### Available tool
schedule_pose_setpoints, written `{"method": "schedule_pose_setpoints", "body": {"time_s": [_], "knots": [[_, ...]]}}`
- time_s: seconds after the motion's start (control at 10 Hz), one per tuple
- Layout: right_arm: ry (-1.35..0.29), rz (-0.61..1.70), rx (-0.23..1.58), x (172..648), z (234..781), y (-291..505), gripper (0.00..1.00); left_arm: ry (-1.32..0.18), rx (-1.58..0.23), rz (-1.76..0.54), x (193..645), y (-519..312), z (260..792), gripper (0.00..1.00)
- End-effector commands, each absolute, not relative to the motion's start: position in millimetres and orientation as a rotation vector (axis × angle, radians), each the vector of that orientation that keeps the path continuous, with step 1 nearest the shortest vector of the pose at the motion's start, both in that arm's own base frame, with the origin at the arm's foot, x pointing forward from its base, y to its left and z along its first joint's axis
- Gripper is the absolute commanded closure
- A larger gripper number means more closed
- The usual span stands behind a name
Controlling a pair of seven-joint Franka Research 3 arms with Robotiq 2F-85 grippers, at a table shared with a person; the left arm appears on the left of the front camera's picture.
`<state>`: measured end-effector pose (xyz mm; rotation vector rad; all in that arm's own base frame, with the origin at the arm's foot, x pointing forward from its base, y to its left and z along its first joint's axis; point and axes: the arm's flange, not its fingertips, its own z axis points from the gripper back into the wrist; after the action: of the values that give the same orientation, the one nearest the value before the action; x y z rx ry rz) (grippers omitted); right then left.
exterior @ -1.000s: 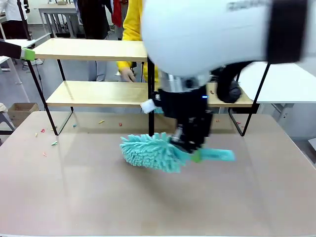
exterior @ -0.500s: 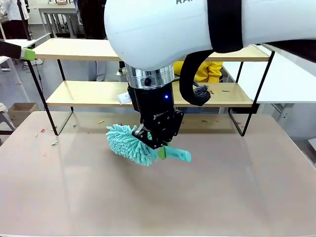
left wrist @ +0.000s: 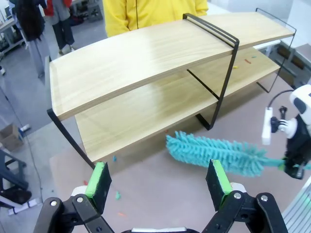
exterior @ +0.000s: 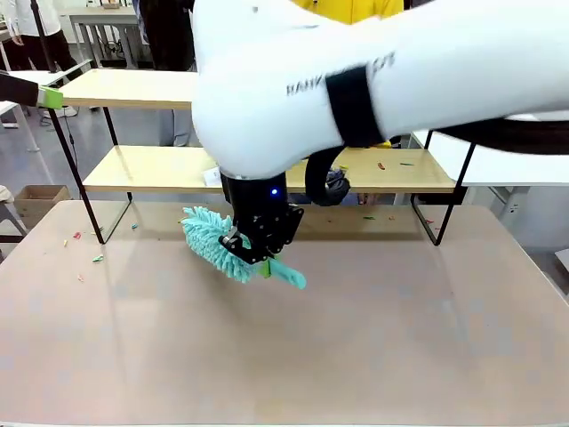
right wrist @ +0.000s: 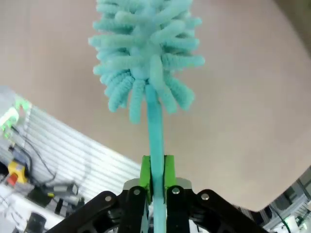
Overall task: Clean the shelves.
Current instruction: Clean another randomly selected level of the Shelf with the Duster.
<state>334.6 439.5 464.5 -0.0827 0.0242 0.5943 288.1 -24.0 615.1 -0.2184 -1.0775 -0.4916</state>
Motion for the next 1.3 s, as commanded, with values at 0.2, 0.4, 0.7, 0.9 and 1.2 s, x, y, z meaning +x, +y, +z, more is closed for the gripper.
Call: {"method": "schedule_pose_setpoints", "body": {"time_s": [0.2, 0.4, 0.7, 0.9, 1.2], "knots": [[-0.098, 0.387, -0.103, 367.4, 434.6, 466.9, 0.88, -1.081, -0.206, -0.508, 288.7, -21.7, 616.8, 0.00], [-0.149, 0.321, -0.077, 385.6, 414.9, 474.9, 0.88, -1.081, -0.206, -0.508, 288.7, -21.7, 616.8, 0.00], [-0.237, 0.251, -0.076, 407.2, 393.8, 485.2, 0.88, -1.081, -0.206, -0.508, 288.7, -21.7, 616.8, 0.00], [-0.206, 0.276, -0.065, 418.7, 374.9, 498.0, 0.88, -1.081, -0.206, -0.508, 288.7, -21.7, 616.8, 0.00], [-0.176, 0.299, -0.018, 432.4, 369.4, 515.2, 0.88, -1.081, -0.206, -0.508, 288.7, -21.7, 616.8, 0.00]]}}
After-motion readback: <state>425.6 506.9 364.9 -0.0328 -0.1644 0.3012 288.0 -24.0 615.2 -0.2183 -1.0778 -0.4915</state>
